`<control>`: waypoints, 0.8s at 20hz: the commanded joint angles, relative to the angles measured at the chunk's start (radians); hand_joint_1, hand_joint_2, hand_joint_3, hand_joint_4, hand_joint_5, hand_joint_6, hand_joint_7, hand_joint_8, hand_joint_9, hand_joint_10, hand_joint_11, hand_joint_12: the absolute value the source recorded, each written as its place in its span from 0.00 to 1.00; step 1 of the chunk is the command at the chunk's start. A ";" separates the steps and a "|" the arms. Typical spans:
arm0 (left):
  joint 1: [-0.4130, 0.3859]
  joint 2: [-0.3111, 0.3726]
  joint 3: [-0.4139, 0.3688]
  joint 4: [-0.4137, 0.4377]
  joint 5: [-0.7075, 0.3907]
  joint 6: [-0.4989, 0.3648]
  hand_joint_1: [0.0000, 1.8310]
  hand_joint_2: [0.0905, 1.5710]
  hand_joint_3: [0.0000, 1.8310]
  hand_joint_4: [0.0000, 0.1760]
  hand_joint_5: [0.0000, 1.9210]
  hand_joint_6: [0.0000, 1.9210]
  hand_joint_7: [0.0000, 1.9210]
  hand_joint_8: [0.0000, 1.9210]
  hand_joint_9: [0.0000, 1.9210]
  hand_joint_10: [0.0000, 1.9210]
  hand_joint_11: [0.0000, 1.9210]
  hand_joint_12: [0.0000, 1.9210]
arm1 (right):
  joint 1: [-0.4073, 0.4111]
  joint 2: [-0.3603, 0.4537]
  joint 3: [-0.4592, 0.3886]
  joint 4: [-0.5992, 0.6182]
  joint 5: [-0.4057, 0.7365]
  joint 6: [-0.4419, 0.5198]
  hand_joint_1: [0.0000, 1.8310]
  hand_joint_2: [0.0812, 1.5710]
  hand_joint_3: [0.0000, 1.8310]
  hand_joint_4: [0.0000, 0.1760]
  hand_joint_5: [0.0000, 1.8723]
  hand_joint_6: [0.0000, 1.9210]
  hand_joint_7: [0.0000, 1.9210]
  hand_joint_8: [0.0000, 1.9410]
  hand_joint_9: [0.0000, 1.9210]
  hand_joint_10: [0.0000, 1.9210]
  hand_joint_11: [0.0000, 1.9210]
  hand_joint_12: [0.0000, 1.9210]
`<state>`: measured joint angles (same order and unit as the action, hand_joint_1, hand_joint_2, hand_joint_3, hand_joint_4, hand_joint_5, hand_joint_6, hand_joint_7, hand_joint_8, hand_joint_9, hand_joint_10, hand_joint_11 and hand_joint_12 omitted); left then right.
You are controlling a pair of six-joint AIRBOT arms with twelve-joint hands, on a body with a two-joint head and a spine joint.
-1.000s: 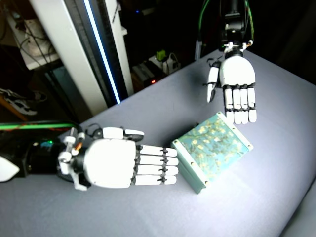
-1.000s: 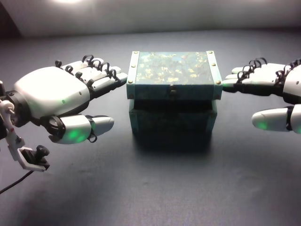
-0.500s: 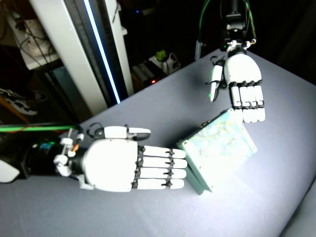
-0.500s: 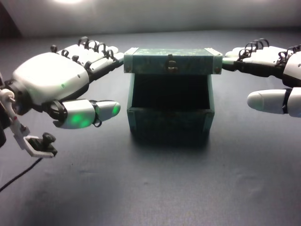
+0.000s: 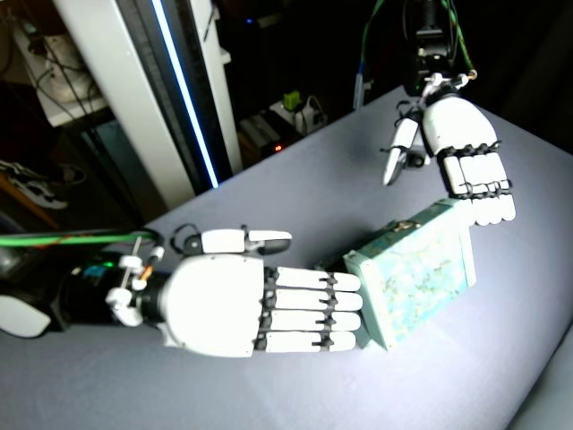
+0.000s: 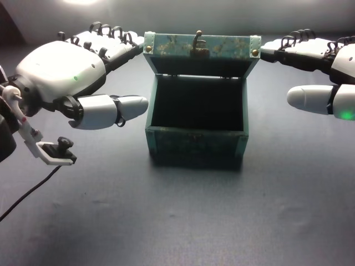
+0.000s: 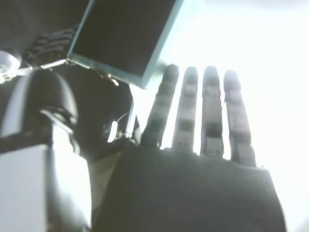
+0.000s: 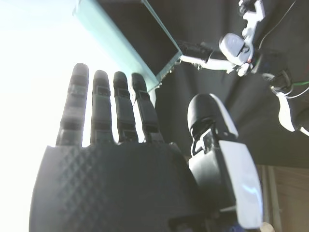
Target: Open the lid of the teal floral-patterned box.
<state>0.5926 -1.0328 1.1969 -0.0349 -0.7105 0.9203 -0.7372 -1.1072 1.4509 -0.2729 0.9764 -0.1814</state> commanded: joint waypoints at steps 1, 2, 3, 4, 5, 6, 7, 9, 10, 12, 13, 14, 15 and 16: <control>-0.020 -0.007 0.003 0.018 -0.145 0.002 0.00 0.86 0.02 0.00 0.02 0.00 0.02 0.00 0.03 0.00 0.04 0.04 | 0.022 -0.005 0.004 0.045 0.134 0.007 0.00 0.90 0.00 0.00 0.08 0.00 0.06 0.00 0.05 0.00 0.03 0.09; -0.025 -0.007 0.007 0.011 -0.144 0.010 0.00 0.88 0.01 0.00 0.01 0.00 0.02 0.00 0.03 0.00 0.05 0.04 | 0.024 -0.008 0.010 0.054 0.134 0.007 0.00 0.90 0.00 0.00 0.08 0.00 0.06 0.00 0.05 0.00 0.02 0.09; -0.032 -0.008 0.013 0.002 -0.142 0.016 0.00 0.90 0.01 0.00 0.02 0.00 0.02 0.00 0.04 0.00 0.05 0.04 | 0.028 -0.011 0.016 0.061 0.134 0.007 0.00 0.90 0.00 0.00 0.09 0.01 0.06 0.00 0.05 0.00 0.03 0.09; -0.039 -0.010 0.020 -0.005 -0.141 0.020 0.00 0.91 0.01 0.00 0.01 0.00 0.02 0.00 0.04 0.00 0.04 0.05 | 0.033 -0.014 0.021 0.065 0.134 0.007 0.00 0.90 0.00 0.00 0.09 0.00 0.06 0.00 0.04 0.00 0.00 0.13; -0.050 -0.011 0.026 -0.011 -0.136 0.026 0.00 0.92 0.00 0.00 0.02 0.00 0.02 0.01 0.04 0.00 0.02 0.10 | 0.041 -0.019 0.029 0.068 0.132 0.007 0.00 0.90 0.00 0.00 0.09 0.00 0.06 0.00 0.05 0.00 0.00 0.14; -0.064 -0.014 0.033 -0.018 -0.126 0.038 0.00 0.93 0.00 0.00 0.02 0.00 0.02 0.00 0.04 0.00 0.00 0.13 | 0.051 -0.026 0.038 0.071 0.125 0.007 0.00 0.91 0.00 0.00 0.09 0.00 0.07 0.00 0.05 0.00 0.00 0.14; -0.074 -0.017 0.040 -0.024 -0.117 0.047 0.00 0.95 0.00 0.00 0.03 0.00 0.02 0.00 0.02 0.00 0.00 0.09 | 0.058 -0.032 0.046 0.075 0.120 0.007 0.00 0.91 0.00 0.00 0.10 0.00 0.07 0.00 0.06 0.00 0.00 0.15; -0.093 -0.029 0.059 -0.033 -0.097 0.059 0.00 0.95 0.00 0.00 0.03 0.00 0.01 0.00 0.00 0.00 0.00 0.03 | 0.065 -0.044 0.063 0.086 0.111 0.007 0.00 0.92 0.00 0.00 0.10 0.00 0.08 0.00 0.06 0.00 0.00 0.17; -0.102 -0.035 0.069 -0.038 -0.087 0.065 0.00 0.94 0.00 0.00 0.03 0.00 0.01 0.00 0.00 0.00 0.00 0.00 | 0.067 -0.048 0.071 0.091 0.105 0.007 0.00 0.92 0.00 0.00 0.10 0.00 0.08 0.00 0.06 0.00 0.00 0.15; -0.112 -0.042 0.085 -0.058 -0.070 0.078 0.00 0.94 0.00 0.00 0.03 0.00 0.02 0.00 0.01 0.00 0.01 0.00 | 0.077 -0.060 0.091 0.094 0.079 0.007 0.00 0.92 0.00 0.00 0.10 0.00 0.07 0.00 0.05 0.00 0.00 0.14; -0.112 -0.044 0.091 -0.069 -0.066 0.082 0.00 0.93 0.00 0.00 0.03 0.00 0.02 0.00 0.01 0.00 0.01 0.00 | 0.087 -0.068 0.106 0.094 0.059 0.007 0.00 0.92 0.00 0.00 0.10 0.00 0.07 0.00 0.05 0.00 0.00 0.14; -0.113 -0.045 0.094 -0.075 -0.063 0.084 0.00 0.93 0.00 0.00 0.03 0.00 0.02 0.00 0.01 0.00 0.01 0.00 | 0.092 -0.070 0.111 0.094 0.049 0.007 0.00 0.92 0.00 0.00 0.10 0.00 0.07 0.00 0.05 0.00 0.00 0.14; -0.115 -0.046 0.098 -0.080 -0.059 0.087 0.00 0.94 0.00 0.00 0.04 0.00 0.03 0.01 0.02 0.01 0.02 0.01 | 0.095 -0.072 0.116 0.094 0.041 0.007 0.00 0.92 0.00 0.00 0.10 0.00 0.07 0.00 0.05 0.00 0.00 0.14; -0.119 -0.049 0.102 -0.086 -0.054 0.091 0.00 0.93 0.00 0.00 0.05 0.01 0.04 0.01 0.02 0.01 0.02 0.01 | 0.097 -0.073 0.122 0.097 0.030 0.007 0.00 0.92 0.00 0.00 0.09 0.00 0.07 0.00 0.05 0.00 0.00 0.14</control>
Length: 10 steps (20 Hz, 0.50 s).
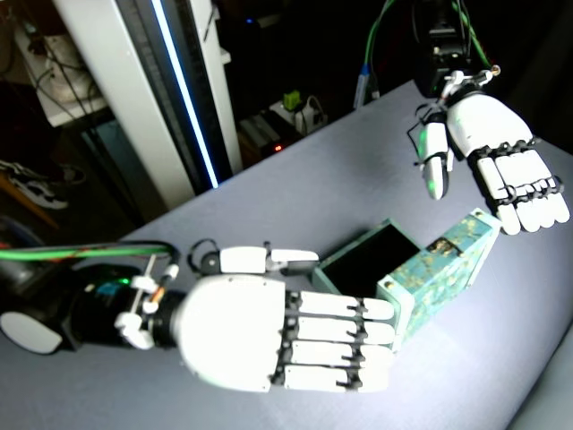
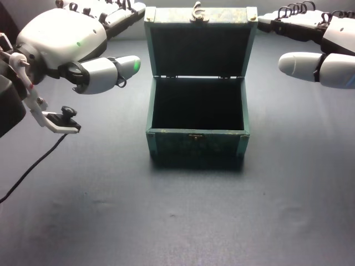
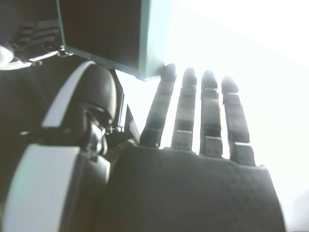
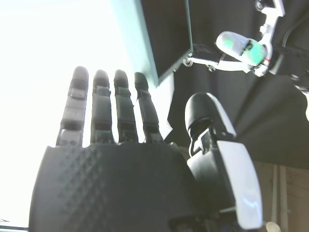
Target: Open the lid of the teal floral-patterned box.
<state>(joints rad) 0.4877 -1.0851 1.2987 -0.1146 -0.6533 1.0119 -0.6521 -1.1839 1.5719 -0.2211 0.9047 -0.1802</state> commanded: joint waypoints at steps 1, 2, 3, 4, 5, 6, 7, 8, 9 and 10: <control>-0.018 -0.001 0.008 -0.013 -0.105 0.002 0.00 0.93 0.00 0.00 0.04 0.00 0.04 0.01 0.02 0.01 0.02 0.01 | 0.012 0.002 0.008 0.051 0.093 0.006 0.00 0.92 0.00 0.00 0.09 0.00 0.07 0.00 0.05 0.00 0.00 0.14; -0.020 -0.003 0.014 -0.016 -0.100 0.002 0.00 0.93 0.00 0.00 0.04 0.00 0.03 0.00 0.02 0.00 0.02 0.01 | 0.013 -0.001 0.015 0.055 0.086 0.006 0.00 0.93 0.00 0.00 0.09 0.00 0.07 0.00 0.05 0.00 0.00 0.13; -0.022 -0.005 0.019 -0.023 -0.095 0.006 0.00 0.92 0.00 0.00 0.05 0.00 0.03 0.00 0.02 0.00 0.02 0.01 | 0.015 -0.003 0.023 0.058 0.077 0.006 0.01 0.93 0.00 0.00 0.09 0.00 0.06 0.00 0.04 0.00 0.00 0.12; -0.023 -0.006 0.021 -0.030 -0.092 0.012 0.00 0.92 0.00 0.00 0.05 0.00 0.03 0.00 0.02 0.00 0.02 0.01 | 0.018 -0.004 0.028 0.059 0.070 0.006 0.01 0.93 0.00 0.00 0.09 0.00 0.06 0.00 0.04 0.00 0.00 0.12; -0.024 -0.006 0.025 -0.042 -0.091 0.019 0.00 0.92 0.00 0.00 0.05 0.00 0.04 0.00 0.03 0.01 0.03 0.01 | 0.020 -0.005 0.034 0.060 0.060 0.006 0.02 0.93 0.00 0.00 0.09 0.00 0.06 0.00 0.04 0.00 0.00 0.13; -0.020 -0.003 0.027 -0.053 -0.097 0.019 0.00 0.91 0.00 0.00 0.06 0.01 0.04 0.01 0.03 0.01 0.03 0.02 | 0.021 -0.002 0.038 0.062 0.056 0.006 0.01 0.93 0.00 0.00 0.09 0.00 0.06 0.00 0.04 0.00 0.00 0.12; -0.014 0.002 0.024 -0.058 -0.106 0.019 0.00 0.91 0.00 0.00 0.05 0.01 0.04 0.00 0.03 0.01 0.03 0.02 | 0.021 0.002 0.037 0.064 0.056 0.006 0.01 0.94 0.00 0.00 0.08 0.00 0.06 0.00 0.04 0.00 0.00 0.12; -0.002 0.017 0.009 -0.065 -0.135 0.019 0.00 0.91 0.00 0.00 0.06 0.01 0.05 0.01 0.04 0.01 0.04 0.02 | 0.021 0.014 0.031 0.066 0.059 0.006 0.00 0.95 0.00 0.00 0.08 0.00 0.06 0.00 0.04 0.00 0.00 0.13; 0.012 0.038 -0.014 -0.067 -0.173 0.017 0.00 0.90 0.00 0.00 0.05 0.00 0.04 0.00 0.03 0.00 0.03 0.02 | 0.021 0.021 0.017 0.070 0.080 0.006 0.00 0.95 0.01 0.00 0.08 0.00 0.06 0.00 0.04 0.00 0.00 0.14; 0.025 0.060 -0.037 -0.068 -0.212 0.013 0.00 0.90 0.00 0.00 0.05 0.00 0.04 0.00 0.02 0.00 0.02 0.01 | 0.021 0.021 0.001 0.077 0.102 0.006 0.00 0.95 0.00 0.00 0.09 0.00 0.06 0.00 0.05 0.00 0.00 0.13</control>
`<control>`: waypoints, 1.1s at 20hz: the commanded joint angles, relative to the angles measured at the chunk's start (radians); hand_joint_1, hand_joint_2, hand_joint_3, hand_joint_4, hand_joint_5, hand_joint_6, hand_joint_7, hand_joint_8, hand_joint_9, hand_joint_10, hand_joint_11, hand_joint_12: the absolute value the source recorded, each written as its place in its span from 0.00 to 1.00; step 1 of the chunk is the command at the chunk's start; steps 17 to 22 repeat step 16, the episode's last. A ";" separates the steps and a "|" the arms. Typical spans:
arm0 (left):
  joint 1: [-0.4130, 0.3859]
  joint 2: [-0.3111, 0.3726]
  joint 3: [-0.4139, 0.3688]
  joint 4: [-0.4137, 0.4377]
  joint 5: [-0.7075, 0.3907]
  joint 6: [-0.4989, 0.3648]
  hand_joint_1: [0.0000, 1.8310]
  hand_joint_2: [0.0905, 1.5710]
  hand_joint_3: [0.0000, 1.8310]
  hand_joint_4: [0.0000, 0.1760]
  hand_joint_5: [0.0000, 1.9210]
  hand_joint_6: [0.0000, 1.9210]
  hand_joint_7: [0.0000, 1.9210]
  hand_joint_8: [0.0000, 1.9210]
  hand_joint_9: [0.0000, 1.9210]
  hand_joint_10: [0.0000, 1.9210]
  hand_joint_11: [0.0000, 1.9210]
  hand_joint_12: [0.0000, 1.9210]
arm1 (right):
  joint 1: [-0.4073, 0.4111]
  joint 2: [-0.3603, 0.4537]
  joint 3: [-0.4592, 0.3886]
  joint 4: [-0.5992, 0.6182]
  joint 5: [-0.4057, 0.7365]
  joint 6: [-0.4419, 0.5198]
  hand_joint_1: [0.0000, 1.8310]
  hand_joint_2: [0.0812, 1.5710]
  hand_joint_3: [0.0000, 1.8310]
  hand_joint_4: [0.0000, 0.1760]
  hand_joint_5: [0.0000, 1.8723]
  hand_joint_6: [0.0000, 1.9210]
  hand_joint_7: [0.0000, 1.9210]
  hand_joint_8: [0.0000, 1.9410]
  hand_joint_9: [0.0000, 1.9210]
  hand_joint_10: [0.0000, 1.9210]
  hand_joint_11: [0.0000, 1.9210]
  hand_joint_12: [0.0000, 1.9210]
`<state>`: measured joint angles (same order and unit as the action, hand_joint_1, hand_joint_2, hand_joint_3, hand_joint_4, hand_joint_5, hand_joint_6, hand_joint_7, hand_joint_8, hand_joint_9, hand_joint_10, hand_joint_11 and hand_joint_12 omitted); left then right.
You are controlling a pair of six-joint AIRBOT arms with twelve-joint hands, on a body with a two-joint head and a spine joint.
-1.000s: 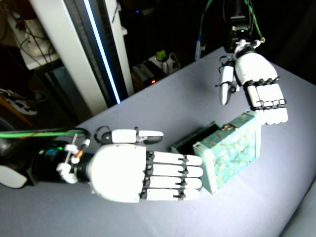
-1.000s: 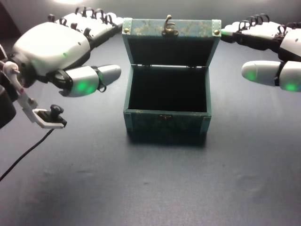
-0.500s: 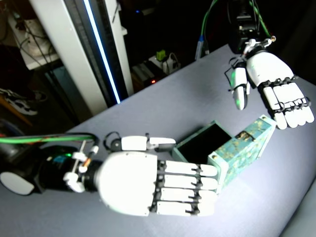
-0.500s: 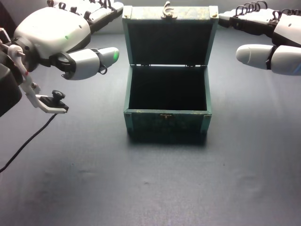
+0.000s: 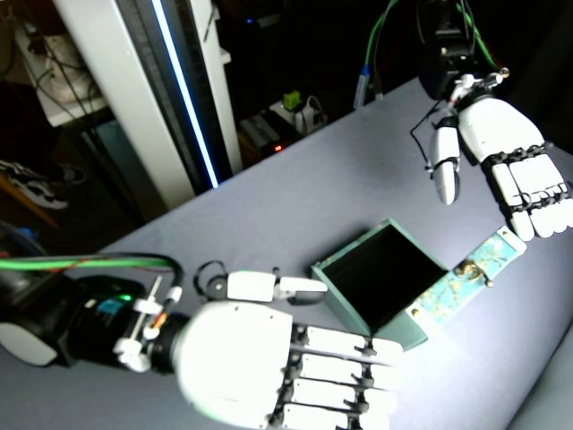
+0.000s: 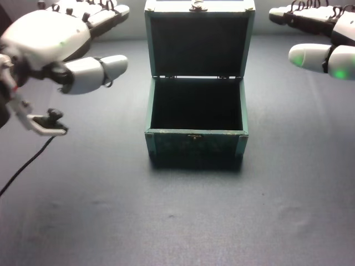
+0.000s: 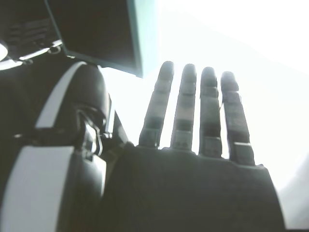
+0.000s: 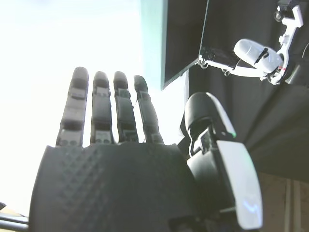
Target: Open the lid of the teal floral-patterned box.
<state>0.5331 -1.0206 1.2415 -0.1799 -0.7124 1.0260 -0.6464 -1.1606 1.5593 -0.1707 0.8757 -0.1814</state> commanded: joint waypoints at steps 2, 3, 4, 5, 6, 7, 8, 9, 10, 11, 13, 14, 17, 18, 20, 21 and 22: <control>0.029 0.056 -0.049 -0.002 -0.281 -0.020 0.00 0.84 0.00 0.10 0.02 0.00 0.01 0.00 0.00 0.00 0.00 0.00 | 0.007 0.040 -0.046 0.047 0.220 0.000 0.00 0.92 0.00 0.00 0.10 0.00 0.08 0.00 0.06 0.00 0.00 0.15; 0.073 0.090 -0.086 -0.002 -0.366 -0.041 0.00 0.83 0.00 0.00 0.03 0.00 0.03 0.01 0.01 0.00 0.01 0.01 | -0.009 0.073 -0.088 0.066 0.288 -0.016 0.00 0.93 0.00 0.00 0.10 0.00 0.08 0.00 0.05 0.00 0.00 0.14; 0.120 0.116 -0.122 -0.002 -0.454 -0.074 0.00 0.82 0.00 0.00 0.04 0.00 0.04 0.00 0.02 0.00 0.03 0.02 | -0.032 0.107 -0.136 0.086 0.354 -0.042 0.02 0.92 0.00 0.00 0.10 0.00 0.08 0.00 0.04 0.00 0.00 0.13; 0.156 0.136 -0.148 0.000 -0.526 -0.099 0.00 0.90 0.00 0.00 0.05 0.00 0.05 0.00 0.04 0.00 0.04 0.03 | -0.055 0.136 -0.179 0.108 0.426 -0.067 0.06 0.91 0.00 0.00 0.11 0.00 0.08 0.00 0.06 0.00 0.00 0.17; 0.186 0.151 -0.174 0.002 -0.599 -0.117 0.00 0.92 0.00 0.00 0.06 0.00 0.06 0.00 0.05 0.00 0.06 0.04 | -0.077 0.162 -0.220 0.125 0.498 -0.088 0.06 0.90 0.00 0.00 0.11 0.00 0.08 0.00 0.06 0.00 0.00 0.22; 0.214 0.163 -0.195 0.002 -0.662 -0.127 0.00 0.92 0.00 0.00 0.06 0.00 0.06 0.00 0.05 0.00 0.06 0.04 | -0.097 0.184 -0.252 0.135 0.560 -0.101 0.06 0.90 0.00 0.00 0.11 0.00 0.08 0.00 0.06 0.00 0.00 0.22; 0.241 0.173 -0.210 0.004 -0.720 -0.146 0.00 0.92 0.00 0.00 0.05 0.00 0.04 0.00 0.03 0.00 0.02 0.03 | -0.122 0.200 -0.279 0.144 0.620 -0.109 0.04 0.93 0.01 0.00 0.11 0.00 0.08 0.00 0.06 0.00 0.00 0.23; 0.277 0.182 -0.223 0.004 -0.781 -0.176 0.01 0.93 0.01 0.00 0.04 0.00 0.03 0.00 0.01 0.00 0.00 0.02 | -0.144 0.212 -0.302 0.147 0.679 -0.114 0.06 0.93 0.00 0.00 0.11 0.00 0.09 0.00 0.06 0.00 0.00 0.22; 0.305 0.187 -0.231 0.003 -0.830 -0.209 0.19 0.90 0.02 0.00 0.04 0.00 0.04 0.00 0.05 0.00 0.00 0.16 | -0.157 0.215 -0.316 0.146 0.716 -0.117 0.20 0.93 0.00 0.00 0.10 0.00 0.06 0.00 0.03 0.00 0.00 0.07; 0.340 0.189 -0.236 -0.001 -0.884 -0.246 0.22 0.86 0.00 0.00 0.04 0.00 0.07 0.00 0.08 0.01 0.00 0.35 | -0.171 0.215 -0.327 0.146 0.762 -0.117 0.22 0.92 0.00 0.00 0.11 0.00 0.08 0.00 0.07 0.00 0.00 0.16; 0.377 0.185 -0.237 -0.009 -0.938 -0.284 0.30 0.77 0.00 0.00 0.13 0.01 0.16 0.01 0.19 0.03 0.00 0.68 | -0.187 0.214 -0.338 0.142 0.808 -0.117 0.26 0.91 0.00 0.00 0.11 0.00 0.15 0.00 0.14 0.01 0.00 0.32; 0.382 0.182 -0.236 -0.009 -0.949 -0.291 0.30 0.77 0.00 0.00 0.13 0.01 0.16 0.01 0.19 0.03 0.00 0.68 | -0.189 0.214 -0.340 0.138 0.814 -0.117 0.26 0.91 0.00 0.00 0.11 0.00 0.15 0.00 0.14 0.01 0.00 0.32; 0.406 0.162 -0.232 -0.021 -0.995 -0.307 0.22 0.80 0.00 0.26 0.14 0.01 0.14 0.00 0.14 0.00 0.00 0.44 | -0.209 0.208 -0.338 0.136 0.823 -0.117 0.45 0.87 0.00 0.10 0.11 0.00 0.23 0.00 0.24 0.01 0.00 0.50; 0.406 0.162 -0.232 -0.021 -0.995 -0.307 0.22 0.80 0.00 0.26 0.14 0.01 0.14 0.00 0.14 0.00 0.00 0.44 | -0.209 0.208 -0.338 0.136 0.823 -0.117 0.45 0.87 0.00 0.10 0.11 0.00 0.23 0.00 0.24 0.01 0.00 0.50; 0.406 0.162 -0.232 -0.021 -0.995 -0.307 0.22 0.80 0.00 0.26 0.14 0.01 0.14 0.00 0.14 0.00 0.00 0.44 | -0.209 0.208 -0.338 0.136 0.823 -0.117 0.45 0.87 0.00 0.10 0.11 0.00 0.23 0.00 0.24 0.01 0.00 0.50; 0.406 0.162 -0.232 -0.021 -0.995 -0.307 0.22 0.80 0.00 0.26 0.14 0.01 0.14 0.00 0.14 0.00 0.00 0.44 | -0.209 0.208 -0.338 0.136 0.823 -0.117 0.45 0.87 0.00 0.10 0.11 0.00 0.23 0.00 0.24 0.01 0.00 0.50; 0.406 0.162 -0.232 -0.021 -0.995 -0.307 0.22 0.80 0.00 0.26 0.14 0.01 0.14 0.00 0.14 0.00 0.00 0.44 | -0.209 0.208 -0.338 0.136 0.823 -0.117 0.45 0.87 0.00 0.10 0.11 0.00 0.23 0.00 0.24 0.01 0.00 0.50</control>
